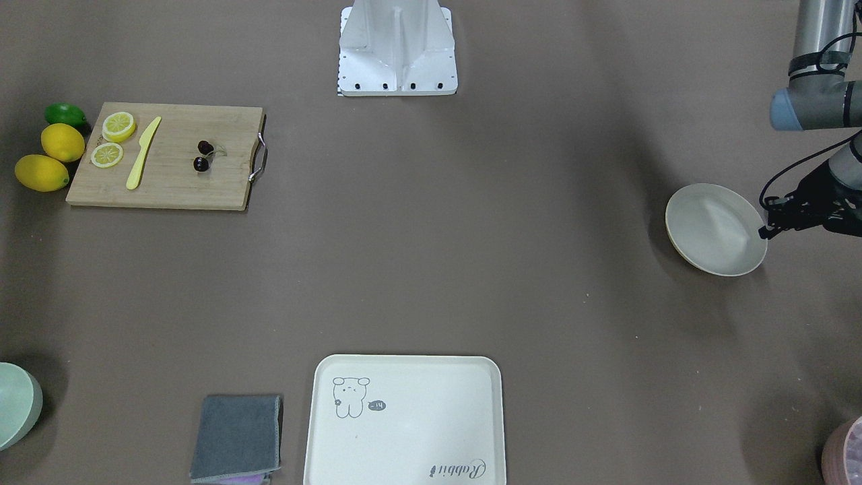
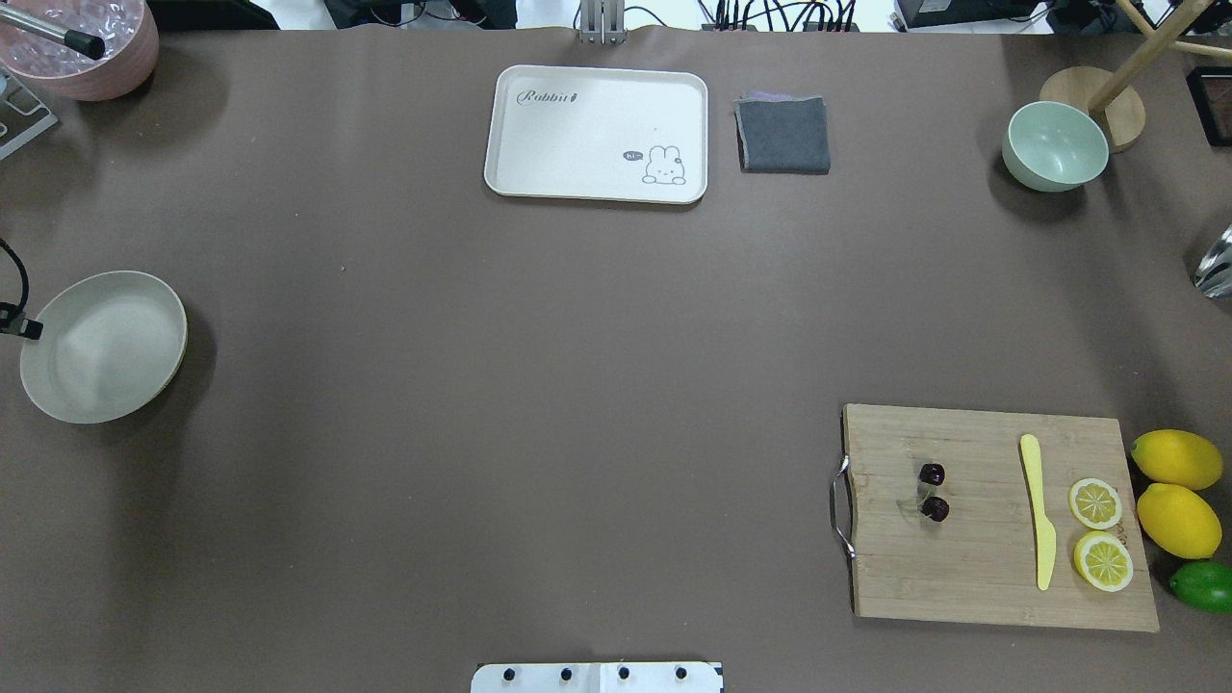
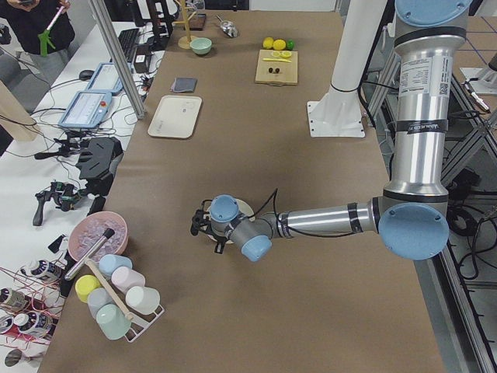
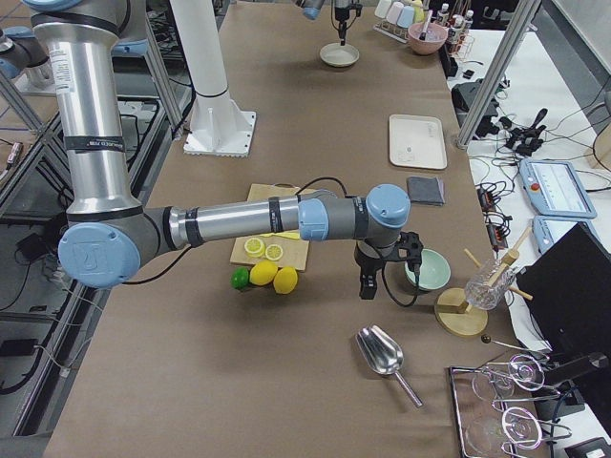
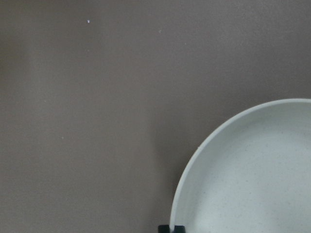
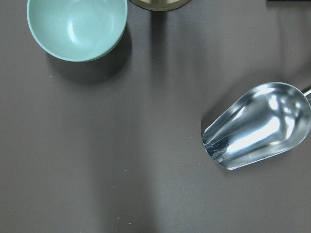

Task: Place red cherry on plate
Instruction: 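Reach the left gripper to the white plate's rim and grasp it, then lift the white plate with the left gripper and set it mid-table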

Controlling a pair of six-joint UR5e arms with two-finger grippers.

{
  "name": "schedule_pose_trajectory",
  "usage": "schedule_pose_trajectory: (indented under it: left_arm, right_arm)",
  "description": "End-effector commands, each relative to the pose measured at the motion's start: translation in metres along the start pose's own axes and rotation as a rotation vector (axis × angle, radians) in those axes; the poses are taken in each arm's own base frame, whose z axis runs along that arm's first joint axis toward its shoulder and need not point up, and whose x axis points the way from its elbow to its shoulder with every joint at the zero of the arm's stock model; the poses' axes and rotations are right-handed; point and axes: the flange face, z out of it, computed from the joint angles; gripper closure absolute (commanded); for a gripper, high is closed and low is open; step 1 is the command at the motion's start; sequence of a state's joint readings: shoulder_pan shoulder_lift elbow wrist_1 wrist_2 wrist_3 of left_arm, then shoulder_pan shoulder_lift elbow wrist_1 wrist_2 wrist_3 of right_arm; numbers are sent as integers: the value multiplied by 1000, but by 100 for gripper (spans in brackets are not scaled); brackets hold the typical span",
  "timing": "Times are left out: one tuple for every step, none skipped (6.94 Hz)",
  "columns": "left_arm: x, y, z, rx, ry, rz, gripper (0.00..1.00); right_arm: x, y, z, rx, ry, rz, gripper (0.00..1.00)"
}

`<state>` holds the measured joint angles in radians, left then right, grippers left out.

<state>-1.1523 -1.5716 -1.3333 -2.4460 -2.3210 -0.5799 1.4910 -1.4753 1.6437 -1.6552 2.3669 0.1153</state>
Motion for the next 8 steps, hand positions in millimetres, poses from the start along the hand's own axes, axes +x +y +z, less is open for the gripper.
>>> schedule_pose_trajectory:
  left_arm:
    - [19,-68,-46,8,68,-81,100]
    - [51,-100,-65,3,90,-117,100]
    - [98,-129,-86,33,117,-208,100]
    - [155,-138,-88,30,159,-275,100]
    - [230,-127,-71,60,149,-329,100]
    - [308,-103,-37,58,152,-370,100]
    - [372,-93,-14,67,165,-414,100]
    - [430,-94,-1,73,134,-449,100]
  right_arm:
    - [-2,0,-2,3,0,-2,0]
    - [-3,0,-3,6,-1,-4,0]
    - [-5,0,-4,9,-3,-8,0]
    - [-8,0,-3,6,-3,-16,0]
    - [-14,-2,-1,3,-2,-28,0]
    - [-20,-4,1,1,-3,-38,0]
    - [-24,-4,2,-2,-3,-53,0]
    - [-40,-4,3,-1,-5,-80,0]
